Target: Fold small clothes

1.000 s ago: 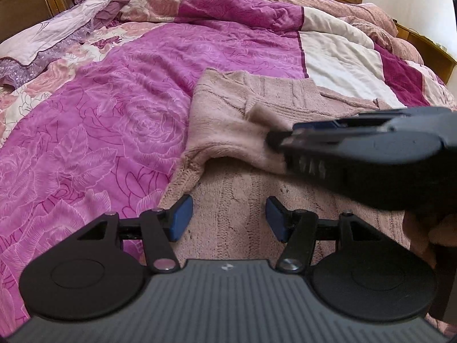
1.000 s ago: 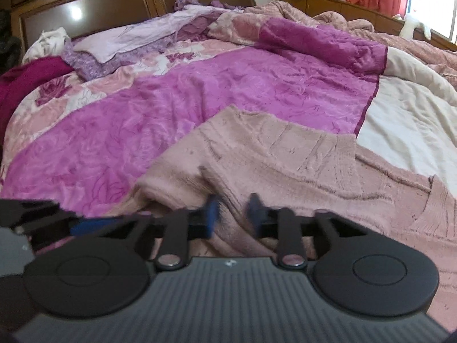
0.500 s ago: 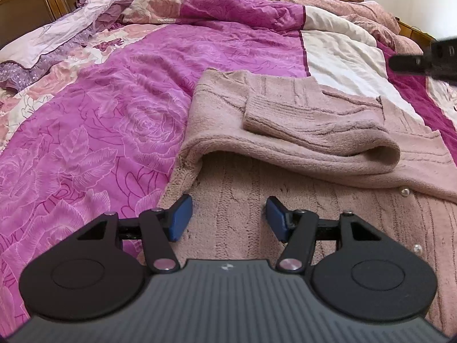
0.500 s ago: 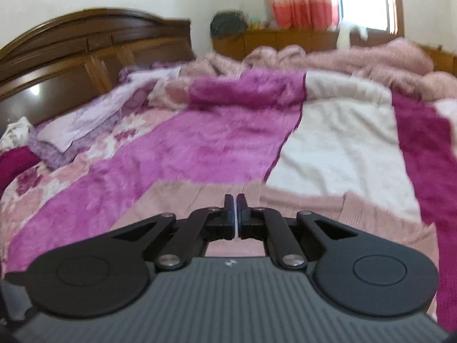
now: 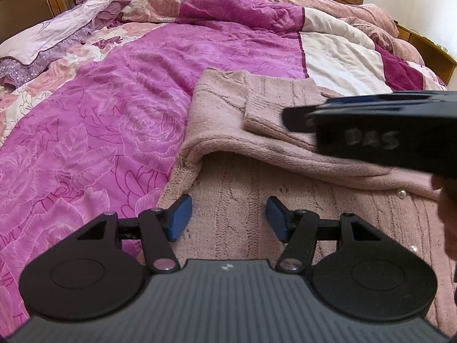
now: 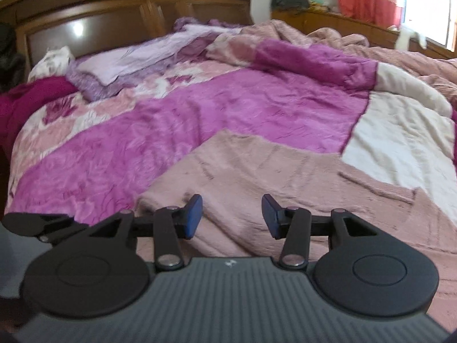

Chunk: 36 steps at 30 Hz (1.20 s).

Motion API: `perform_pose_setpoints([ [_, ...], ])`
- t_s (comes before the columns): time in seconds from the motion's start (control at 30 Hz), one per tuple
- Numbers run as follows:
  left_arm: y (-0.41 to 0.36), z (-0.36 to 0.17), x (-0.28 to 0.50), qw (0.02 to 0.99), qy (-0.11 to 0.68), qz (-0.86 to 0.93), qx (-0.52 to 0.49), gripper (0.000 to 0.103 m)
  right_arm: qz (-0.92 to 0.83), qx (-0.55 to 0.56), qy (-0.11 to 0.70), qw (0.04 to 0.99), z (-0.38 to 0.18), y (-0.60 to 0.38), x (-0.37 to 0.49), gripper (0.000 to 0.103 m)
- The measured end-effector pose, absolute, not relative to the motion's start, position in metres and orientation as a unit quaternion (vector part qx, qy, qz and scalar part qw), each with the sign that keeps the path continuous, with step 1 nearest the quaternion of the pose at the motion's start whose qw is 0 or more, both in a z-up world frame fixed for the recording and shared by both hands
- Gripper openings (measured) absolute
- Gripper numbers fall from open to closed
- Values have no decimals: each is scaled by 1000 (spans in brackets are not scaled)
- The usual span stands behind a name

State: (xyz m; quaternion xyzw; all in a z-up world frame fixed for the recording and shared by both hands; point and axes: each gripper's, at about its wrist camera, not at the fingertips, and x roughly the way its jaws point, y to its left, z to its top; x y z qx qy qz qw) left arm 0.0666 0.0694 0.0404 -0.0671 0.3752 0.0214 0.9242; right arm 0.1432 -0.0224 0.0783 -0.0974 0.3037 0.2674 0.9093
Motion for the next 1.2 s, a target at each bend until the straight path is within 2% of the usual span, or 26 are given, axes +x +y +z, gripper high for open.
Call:
perform_pose_setpoints([
  [0.17, 69, 40, 66, 925, 375, 21, -66, 66, 273, -92, 331, 898, 67, -10, 154, 45],
  [0.2, 69, 40, 66, 925, 375, 21, -66, 66, 272, -80, 342, 896, 64, -9, 158, 40],
  [0.27, 68, 40, 66, 925, 375, 22, -66, 66, 260, -55, 347, 900, 62, -13, 163, 13],
  [0.3, 68, 40, 66, 925, 375, 22, -65, 66, 252, -44, 344, 903, 63, -16, 165, 12],
  [0.6, 68, 40, 67, 924, 376, 23, -61, 66, 152, 55, 245, 956, 109, -102, 152, 10],
  [0.8, 66, 40, 68, 925, 376, 26, -58, 66, 56, 138, 227, 962, 108, -188, 139, 10],
  [1.03, 63, 39, 68, 925, 376, 31, -48, 66, -34, 175, 248, 952, 73, -250, 119, 10],
  [1.2, 61, 40, 69, 924, 379, 34, -41, 66, -40, 189, 296, 935, 45, -265, 112, 11],
])
